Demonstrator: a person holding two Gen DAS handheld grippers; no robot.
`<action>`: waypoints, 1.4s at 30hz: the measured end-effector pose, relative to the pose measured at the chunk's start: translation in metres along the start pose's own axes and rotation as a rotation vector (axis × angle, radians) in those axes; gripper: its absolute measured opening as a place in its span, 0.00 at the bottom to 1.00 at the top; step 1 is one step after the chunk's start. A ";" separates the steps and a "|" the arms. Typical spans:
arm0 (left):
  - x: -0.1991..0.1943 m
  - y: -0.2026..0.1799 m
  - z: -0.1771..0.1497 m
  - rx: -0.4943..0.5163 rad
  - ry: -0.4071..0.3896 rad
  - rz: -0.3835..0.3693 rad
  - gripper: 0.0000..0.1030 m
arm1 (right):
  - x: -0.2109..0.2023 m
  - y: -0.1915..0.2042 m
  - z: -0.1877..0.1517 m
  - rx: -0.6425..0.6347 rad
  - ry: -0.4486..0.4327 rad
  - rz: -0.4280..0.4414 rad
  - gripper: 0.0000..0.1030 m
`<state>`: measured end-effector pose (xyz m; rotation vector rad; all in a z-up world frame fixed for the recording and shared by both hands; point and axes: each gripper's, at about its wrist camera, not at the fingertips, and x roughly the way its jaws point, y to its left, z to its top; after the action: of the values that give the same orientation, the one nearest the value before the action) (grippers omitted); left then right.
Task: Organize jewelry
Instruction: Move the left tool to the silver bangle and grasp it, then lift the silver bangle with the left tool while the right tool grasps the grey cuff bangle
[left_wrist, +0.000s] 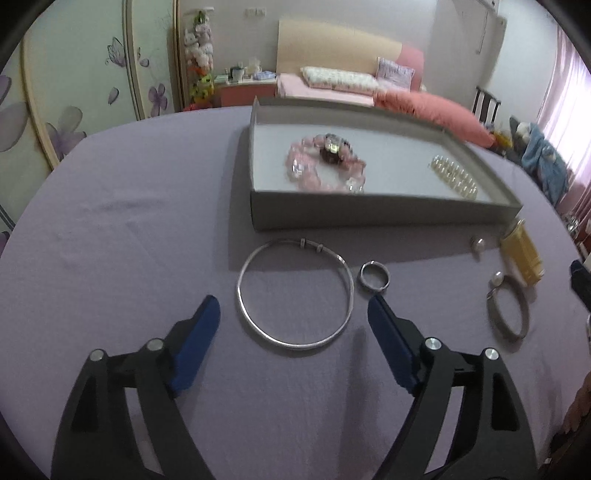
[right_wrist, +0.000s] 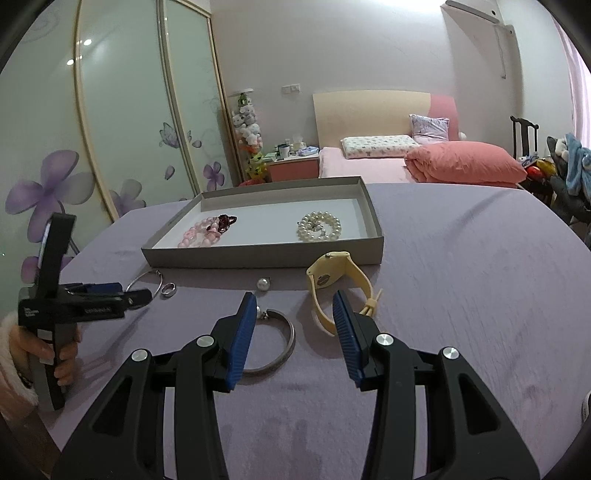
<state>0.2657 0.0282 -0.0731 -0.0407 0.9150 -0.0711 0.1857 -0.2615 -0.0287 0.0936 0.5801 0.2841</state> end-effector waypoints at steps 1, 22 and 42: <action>0.002 -0.002 0.000 0.011 0.006 0.010 0.81 | 0.000 0.000 0.000 0.001 0.000 0.001 0.43; 0.000 0.003 0.006 0.001 -0.010 0.030 0.65 | -0.001 -0.001 -0.008 0.022 0.012 0.024 0.43; -0.072 0.042 0.017 -0.153 -0.238 -0.039 0.65 | 0.038 0.033 -0.020 -0.108 0.274 0.025 0.70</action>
<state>0.2379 0.0757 -0.0086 -0.2054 0.6804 -0.0317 0.1973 -0.2192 -0.0595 -0.0428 0.8343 0.3551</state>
